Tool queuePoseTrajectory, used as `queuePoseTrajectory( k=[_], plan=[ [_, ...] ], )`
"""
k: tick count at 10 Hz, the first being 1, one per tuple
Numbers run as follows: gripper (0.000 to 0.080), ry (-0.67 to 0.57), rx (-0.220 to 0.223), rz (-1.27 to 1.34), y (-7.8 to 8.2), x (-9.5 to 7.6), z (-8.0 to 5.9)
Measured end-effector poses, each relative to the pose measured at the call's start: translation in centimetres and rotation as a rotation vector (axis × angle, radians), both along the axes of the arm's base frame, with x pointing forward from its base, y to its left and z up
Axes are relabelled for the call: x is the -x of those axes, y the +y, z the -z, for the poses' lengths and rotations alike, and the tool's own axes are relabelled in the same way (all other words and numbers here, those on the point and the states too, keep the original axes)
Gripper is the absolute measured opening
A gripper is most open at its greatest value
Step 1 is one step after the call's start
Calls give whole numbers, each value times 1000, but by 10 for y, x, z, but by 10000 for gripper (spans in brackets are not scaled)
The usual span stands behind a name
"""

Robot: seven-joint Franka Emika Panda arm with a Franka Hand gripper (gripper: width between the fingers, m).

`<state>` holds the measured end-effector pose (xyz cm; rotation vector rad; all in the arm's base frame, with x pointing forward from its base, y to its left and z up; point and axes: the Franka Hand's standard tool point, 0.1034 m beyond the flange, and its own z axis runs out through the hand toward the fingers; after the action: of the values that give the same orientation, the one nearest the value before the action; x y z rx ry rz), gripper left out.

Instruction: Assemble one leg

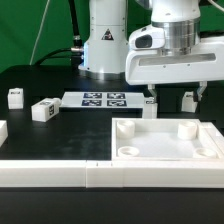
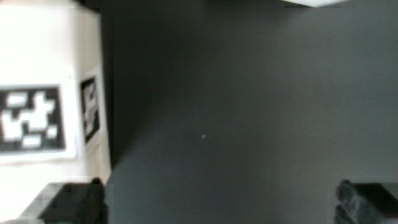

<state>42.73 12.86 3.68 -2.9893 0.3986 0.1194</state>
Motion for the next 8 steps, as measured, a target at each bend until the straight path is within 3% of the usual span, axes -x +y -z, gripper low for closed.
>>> queuePoseTrajectory(
  k=[2,3,7,8],
  plan=[
    [648,22,-1,171,3,2,0],
    [648,35,1,253,10,14,0],
    [648,33,5,160,36,46,2],
    [648,34,4,138,36,46,3]
  ],
)
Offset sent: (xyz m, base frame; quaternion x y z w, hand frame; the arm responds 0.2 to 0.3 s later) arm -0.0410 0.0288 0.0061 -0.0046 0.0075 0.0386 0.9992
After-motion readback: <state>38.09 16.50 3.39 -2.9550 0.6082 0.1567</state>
